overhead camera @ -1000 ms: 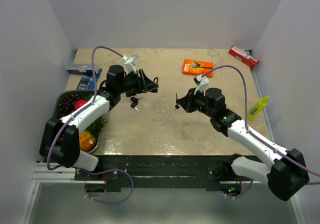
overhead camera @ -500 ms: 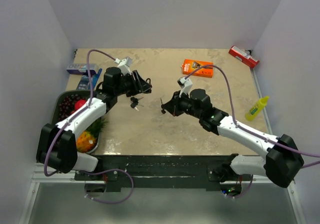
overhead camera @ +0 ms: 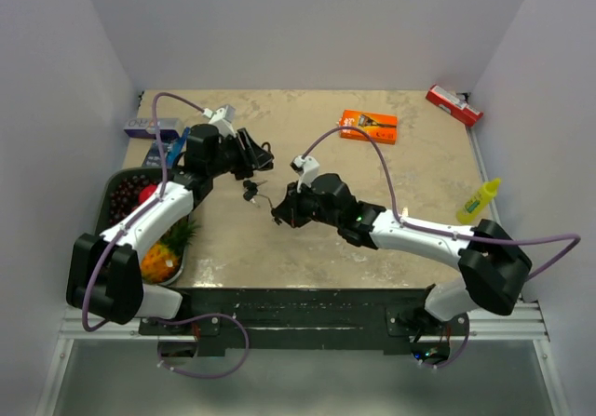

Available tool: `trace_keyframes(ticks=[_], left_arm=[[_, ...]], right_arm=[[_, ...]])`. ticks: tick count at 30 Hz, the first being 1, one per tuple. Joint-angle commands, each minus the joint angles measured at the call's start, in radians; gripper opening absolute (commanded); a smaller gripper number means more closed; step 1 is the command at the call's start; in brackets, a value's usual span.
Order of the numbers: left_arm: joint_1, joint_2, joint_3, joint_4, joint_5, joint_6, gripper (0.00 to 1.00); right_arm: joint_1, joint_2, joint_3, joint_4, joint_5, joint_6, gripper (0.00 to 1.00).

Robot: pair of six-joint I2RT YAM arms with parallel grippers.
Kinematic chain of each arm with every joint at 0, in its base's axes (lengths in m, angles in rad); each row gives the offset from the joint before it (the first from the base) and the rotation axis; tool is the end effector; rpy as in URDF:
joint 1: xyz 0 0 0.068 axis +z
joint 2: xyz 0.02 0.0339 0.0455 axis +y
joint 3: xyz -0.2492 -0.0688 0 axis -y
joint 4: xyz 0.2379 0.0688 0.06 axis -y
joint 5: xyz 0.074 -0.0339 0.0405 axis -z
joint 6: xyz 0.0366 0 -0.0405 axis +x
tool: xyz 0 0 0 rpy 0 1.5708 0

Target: Unlock with the key

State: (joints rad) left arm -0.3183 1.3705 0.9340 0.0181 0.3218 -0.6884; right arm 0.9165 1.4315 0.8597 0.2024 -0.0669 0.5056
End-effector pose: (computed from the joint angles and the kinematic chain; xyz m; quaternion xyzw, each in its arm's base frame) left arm 0.2915 -0.1082 0.2673 -0.0665 0.8296 -0.3771 0.4063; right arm 0.1934 0.2562 0.2421 -0.1867 0.8033 0.3896 0.4100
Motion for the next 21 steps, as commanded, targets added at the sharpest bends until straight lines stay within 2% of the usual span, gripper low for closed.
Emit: trace_keyframes(ticks=[1, 10, 21], left_arm=[[0.013, -0.042, -0.008, 0.052, -0.016, -0.005, 0.0], [0.013, -0.042, -0.017, 0.051, -0.029, -0.005, 0.0], [0.013, -0.042, -0.023, 0.057, -0.017, -0.014, 0.0]], right_arm=[[0.027, 0.04, 0.067, 0.071, 0.045, 0.02, 0.0], [0.03, 0.067, 0.104, 0.075, 0.144, 0.045, 0.0], [0.016, 0.135, 0.22, 0.017, 0.157, 0.059, 0.0]])
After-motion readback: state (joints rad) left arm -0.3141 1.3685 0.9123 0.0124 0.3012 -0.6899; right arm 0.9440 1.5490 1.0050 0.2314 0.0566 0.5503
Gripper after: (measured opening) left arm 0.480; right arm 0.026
